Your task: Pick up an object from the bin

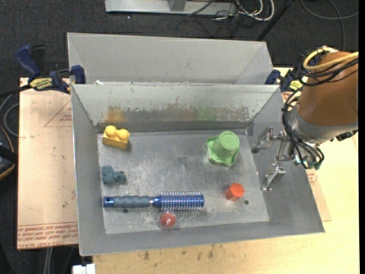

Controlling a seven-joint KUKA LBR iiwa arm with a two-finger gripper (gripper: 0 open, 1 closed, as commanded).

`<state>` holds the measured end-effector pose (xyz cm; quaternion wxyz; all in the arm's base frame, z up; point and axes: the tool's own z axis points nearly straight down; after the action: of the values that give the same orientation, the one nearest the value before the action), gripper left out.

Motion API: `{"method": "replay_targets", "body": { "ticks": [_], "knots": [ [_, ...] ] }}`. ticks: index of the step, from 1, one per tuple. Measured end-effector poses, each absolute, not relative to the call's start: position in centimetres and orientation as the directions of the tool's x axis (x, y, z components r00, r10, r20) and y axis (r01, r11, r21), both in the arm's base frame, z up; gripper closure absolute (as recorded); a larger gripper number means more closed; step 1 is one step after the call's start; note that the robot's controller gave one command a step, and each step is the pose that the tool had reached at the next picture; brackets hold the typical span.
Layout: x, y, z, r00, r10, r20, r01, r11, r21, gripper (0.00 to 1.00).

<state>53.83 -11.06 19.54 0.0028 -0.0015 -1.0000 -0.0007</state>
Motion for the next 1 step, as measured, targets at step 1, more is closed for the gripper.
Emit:
{"method": "replay_targets", "body": {
  "ticks": [1],
  "knots": [
    [54.86, -3.06, 7.25, -0.999, -0.043, -0.007, -0.043, 0.999, -0.001, 0.0]
  ]
}}
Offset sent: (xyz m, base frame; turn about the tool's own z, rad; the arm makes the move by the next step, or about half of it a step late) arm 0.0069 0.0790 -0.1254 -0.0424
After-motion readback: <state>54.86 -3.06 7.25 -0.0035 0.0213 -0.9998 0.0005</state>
